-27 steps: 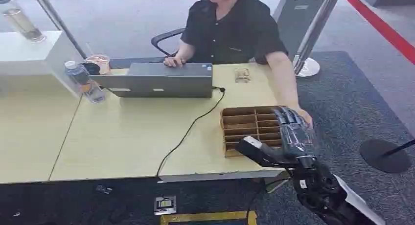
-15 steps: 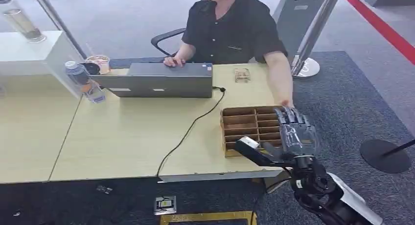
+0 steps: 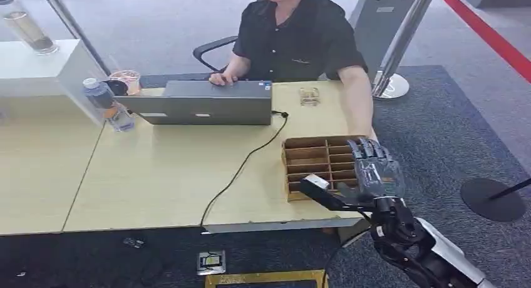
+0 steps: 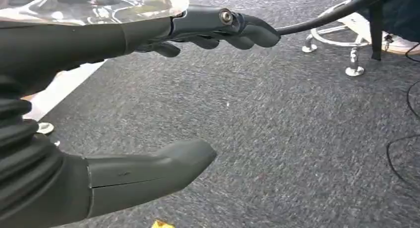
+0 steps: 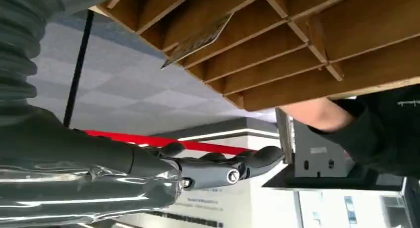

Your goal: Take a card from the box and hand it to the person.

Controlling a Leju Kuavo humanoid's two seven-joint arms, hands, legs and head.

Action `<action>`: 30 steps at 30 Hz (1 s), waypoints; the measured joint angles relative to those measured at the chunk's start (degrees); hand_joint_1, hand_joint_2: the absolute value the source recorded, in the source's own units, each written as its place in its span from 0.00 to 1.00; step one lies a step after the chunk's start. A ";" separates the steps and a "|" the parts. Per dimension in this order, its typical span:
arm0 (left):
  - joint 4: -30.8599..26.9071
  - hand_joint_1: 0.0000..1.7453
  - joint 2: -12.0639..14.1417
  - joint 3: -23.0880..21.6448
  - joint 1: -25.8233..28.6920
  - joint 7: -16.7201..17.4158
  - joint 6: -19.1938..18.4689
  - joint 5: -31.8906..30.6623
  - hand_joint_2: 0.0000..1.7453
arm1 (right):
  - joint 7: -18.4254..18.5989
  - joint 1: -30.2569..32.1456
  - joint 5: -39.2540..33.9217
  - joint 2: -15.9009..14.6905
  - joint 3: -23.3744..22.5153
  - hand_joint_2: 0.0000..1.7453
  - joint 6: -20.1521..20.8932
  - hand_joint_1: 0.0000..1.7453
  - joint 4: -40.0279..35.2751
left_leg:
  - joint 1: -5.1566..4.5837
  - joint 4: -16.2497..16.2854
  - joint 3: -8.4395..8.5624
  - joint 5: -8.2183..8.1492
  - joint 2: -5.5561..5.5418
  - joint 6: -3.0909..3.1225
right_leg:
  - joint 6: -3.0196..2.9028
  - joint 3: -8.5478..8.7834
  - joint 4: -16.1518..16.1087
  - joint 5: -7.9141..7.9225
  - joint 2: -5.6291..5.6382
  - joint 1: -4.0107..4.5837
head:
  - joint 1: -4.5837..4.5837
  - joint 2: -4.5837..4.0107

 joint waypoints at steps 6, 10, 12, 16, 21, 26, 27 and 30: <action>0.00 0.00 0.00 0.00 0.02 0.37 0.00 0.02 1.00 | -0.29 -1.60 -0.57 0.02 0.78 1.00 0.96 0.03 1.77 | 0.00 0.00 0.00 0.00 0.00 0.00 | 0.00 0.00 0.00 0.00 0.00 0.00 | 0.00 0.00; 0.00 0.00 0.00 0.00 0.01 0.57 0.00 0.02 1.00 | -0.35 -2.34 -0.81 0.04 1.38 1.00 2.67 0.04 2.62 | 0.00 0.00 0.00 0.00 0.00 0.00 | 0.00 0.00 0.00 0.00 0.00 0.00 | 0.04 0.00; 0.00 0.00 0.00 0.00 0.01 0.61 0.00 0.02 1.00 | -0.24 -2.67 -0.81 0.04 1.64 1.00 3.17 0.08 3.04 | 0.00 0.00 0.00 0.00 0.00 0.00 | 0.00 0.00 0.00 0.00 0.00 0.00 | 0.04 0.00; 0.00 0.00 0.09 0.00 0.02 0.26 0.00 0.26 1.00 | 1.79 -2.98 -0.02 0.04 2.29 1.00 5.03 0.92 3.74 | 0.00 0.00 0.00 0.00 0.00 0.00 | 0.00 -0.01 0.00 0.00 0.00 0.00 | 0.02 0.00; 0.00 0.00 0.48 -0.09 0.03 -0.07 0.00 0.37 1.00 | 4.24 -2.85 1.42 0.04 2.23 1.00 7.00 0.97 3.83 | 0.00 0.00 0.02 0.00 0.01 0.00 | 0.00 -0.02 0.00 0.00 0.01 0.00 | 0.04 0.00; 0.00 0.00 0.70 -0.17 0.06 -0.09 0.00 0.37 1.00 | 5.22 -2.52 2.84 0.00 2.03 1.00 8.68 0.98 3.46 | 0.00 0.00 0.03 0.00 0.01 0.00 | 0.00 -0.02 0.00 0.00 0.01 0.00 | 0.05 0.00; 0.00 0.00 0.72 -0.17 0.05 -0.11 0.02 0.39 1.00 | 5.55 -2.52 3.28 -0.04 1.99 1.00 9.18 0.95 3.28 | 0.00 0.00 0.03 0.00 0.01 0.00 | 0.00 -0.02 0.00 0.00 0.02 0.00 | 0.02 0.00; 0.00 0.00 0.81 -0.22 0.07 -0.09 0.00 0.39 1.00 | 6.05 -2.53 4.43 -0.17 1.79 1.00 10.14 0.95 2.73 | 0.00 0.00 0.03 0.00 0.00 0.00 | 0.00 -0.01 0.00 0.00 0.03 0.00 | 0.04 0.00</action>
